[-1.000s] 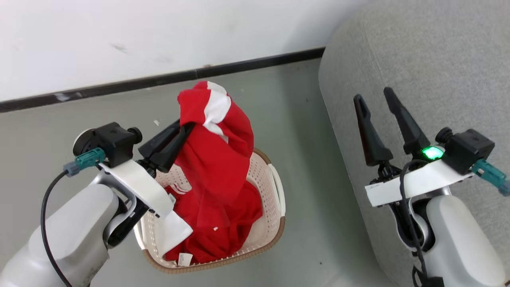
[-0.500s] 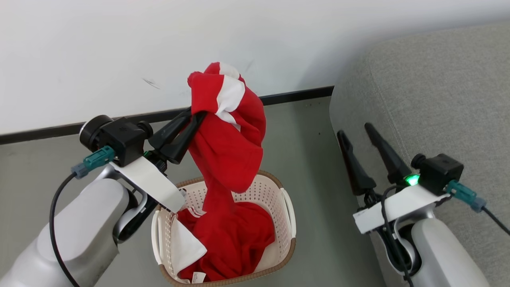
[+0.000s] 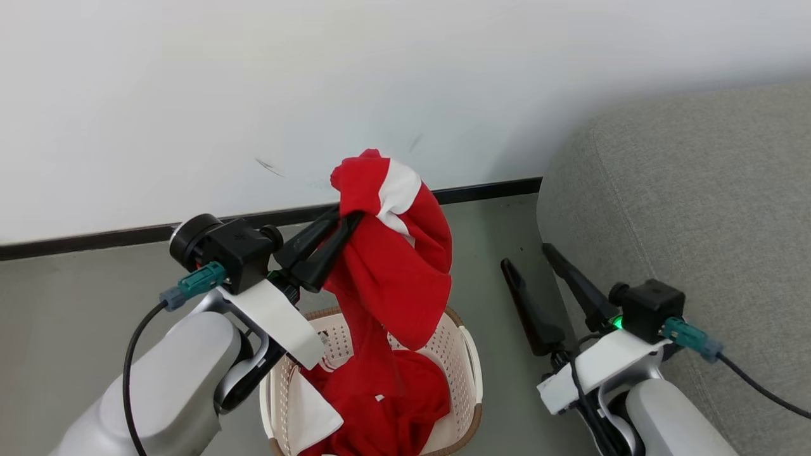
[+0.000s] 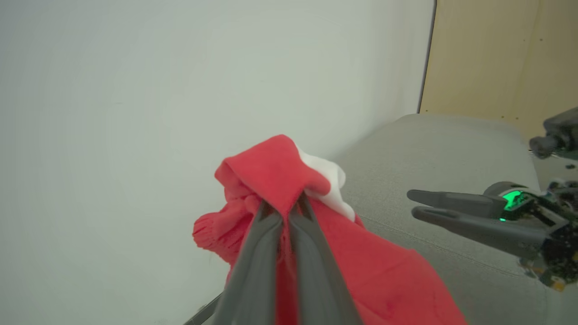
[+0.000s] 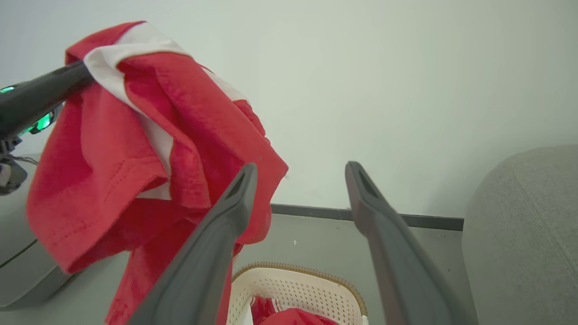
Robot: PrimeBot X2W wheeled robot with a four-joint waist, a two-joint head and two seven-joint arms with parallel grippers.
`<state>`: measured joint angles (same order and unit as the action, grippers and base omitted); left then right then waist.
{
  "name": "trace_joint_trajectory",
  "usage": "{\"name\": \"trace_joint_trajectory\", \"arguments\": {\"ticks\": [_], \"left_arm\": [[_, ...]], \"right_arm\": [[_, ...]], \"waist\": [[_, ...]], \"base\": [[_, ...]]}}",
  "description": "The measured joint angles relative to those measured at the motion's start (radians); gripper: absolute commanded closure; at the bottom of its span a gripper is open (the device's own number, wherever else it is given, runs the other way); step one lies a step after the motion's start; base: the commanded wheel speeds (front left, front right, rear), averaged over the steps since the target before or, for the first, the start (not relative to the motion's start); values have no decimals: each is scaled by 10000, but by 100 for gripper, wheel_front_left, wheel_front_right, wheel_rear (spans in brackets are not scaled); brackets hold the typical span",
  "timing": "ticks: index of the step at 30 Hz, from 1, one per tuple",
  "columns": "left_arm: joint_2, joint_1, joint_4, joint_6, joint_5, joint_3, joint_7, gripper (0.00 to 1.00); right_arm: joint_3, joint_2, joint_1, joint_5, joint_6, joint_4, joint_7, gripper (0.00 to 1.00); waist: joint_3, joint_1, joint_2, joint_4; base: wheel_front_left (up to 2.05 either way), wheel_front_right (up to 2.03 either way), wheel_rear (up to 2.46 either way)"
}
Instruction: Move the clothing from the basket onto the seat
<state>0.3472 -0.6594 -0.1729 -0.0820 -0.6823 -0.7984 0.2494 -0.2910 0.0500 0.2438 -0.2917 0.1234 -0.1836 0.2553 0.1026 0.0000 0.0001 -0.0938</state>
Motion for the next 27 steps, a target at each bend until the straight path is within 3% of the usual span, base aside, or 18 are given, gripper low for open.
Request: {"name": "trace_joint_trajectory", "arguments": {"ticks": [10, 27], "left_arm": [[-290, 191, -46, -4, 128, -410, 0, 100], [-731, 214, 169, -100, 418, -1143, -15, 100]], "right_arm": [[-1597, 194, 220, 63, 0, -514, -2, 0], [-3160, 219, 1758, -58, 0, -1716, -2, 0]], "waist": [[-367, 0, 0, 195], [-361, 0, 0, 683]], "base": [[0, 0, 0], [0, 0, 0]]}}
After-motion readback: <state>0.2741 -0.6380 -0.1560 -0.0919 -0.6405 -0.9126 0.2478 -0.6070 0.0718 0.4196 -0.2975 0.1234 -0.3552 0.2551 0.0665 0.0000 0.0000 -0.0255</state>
